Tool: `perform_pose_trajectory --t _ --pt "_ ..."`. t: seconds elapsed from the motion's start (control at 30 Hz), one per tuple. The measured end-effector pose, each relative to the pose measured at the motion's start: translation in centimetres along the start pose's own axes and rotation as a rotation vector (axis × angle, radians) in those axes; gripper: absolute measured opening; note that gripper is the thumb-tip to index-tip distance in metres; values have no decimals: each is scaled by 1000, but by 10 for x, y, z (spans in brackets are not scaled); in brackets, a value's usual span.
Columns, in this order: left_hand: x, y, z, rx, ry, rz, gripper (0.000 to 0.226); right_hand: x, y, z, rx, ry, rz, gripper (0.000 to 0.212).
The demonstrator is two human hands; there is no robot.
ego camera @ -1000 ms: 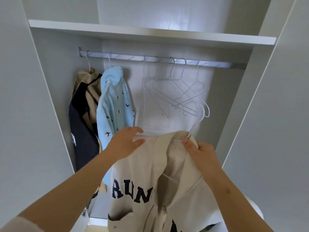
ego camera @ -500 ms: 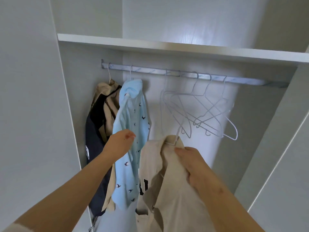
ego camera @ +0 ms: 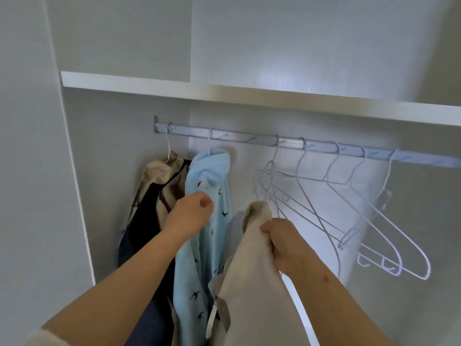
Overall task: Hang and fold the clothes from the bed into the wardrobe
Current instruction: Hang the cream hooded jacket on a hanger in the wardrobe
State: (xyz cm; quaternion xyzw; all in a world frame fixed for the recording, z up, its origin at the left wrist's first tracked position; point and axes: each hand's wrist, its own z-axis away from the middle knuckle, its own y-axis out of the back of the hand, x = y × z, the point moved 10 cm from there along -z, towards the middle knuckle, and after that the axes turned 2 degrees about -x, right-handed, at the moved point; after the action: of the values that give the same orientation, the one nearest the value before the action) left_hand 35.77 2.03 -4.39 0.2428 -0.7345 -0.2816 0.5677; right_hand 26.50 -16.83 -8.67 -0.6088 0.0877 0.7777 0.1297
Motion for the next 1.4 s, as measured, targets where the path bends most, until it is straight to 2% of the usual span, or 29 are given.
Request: perform_pose_trajectory --t 0.2,0.33,0.43,0.53,0.7,0.9,1.0,1.13,1.27,1.4 --pt "0 4 -59 1 -78 -97 13 -68 -26 -48 52 153 -17 14" --pt "0 5 -84 63 -137 -190 24 -99 -32 -80 77 213 -57 18" --pt "-6 -1 -95 32 -155 -49 24 -108 -43 -105 84 216 -34 24" --pt "-16 1 -99 71 -156 134 20 -113 -53 -131 131 228 65 33" --pt "-34 -14 -102 40 -128 162 26 -89 -59 -162 176 152 163 28" --pt "-41 -23 -102 85 -115 196 33 -86 -62 -164 212 281 257 24" --pt "-42 -25 -99 117 -136 187 38 -79 -66 -152 238 379 367 31" --pt "-40 -22 -95 153 -195 185 42 -55 -76 -140 175 395 425 42" --pt "-41 -27 -85 109 -220 206 50 -44 -81 -127 165 433 518 47" --pt "-55 -35 -66 50 -137 293 57 -16 -82 -113 94 330 523 43"
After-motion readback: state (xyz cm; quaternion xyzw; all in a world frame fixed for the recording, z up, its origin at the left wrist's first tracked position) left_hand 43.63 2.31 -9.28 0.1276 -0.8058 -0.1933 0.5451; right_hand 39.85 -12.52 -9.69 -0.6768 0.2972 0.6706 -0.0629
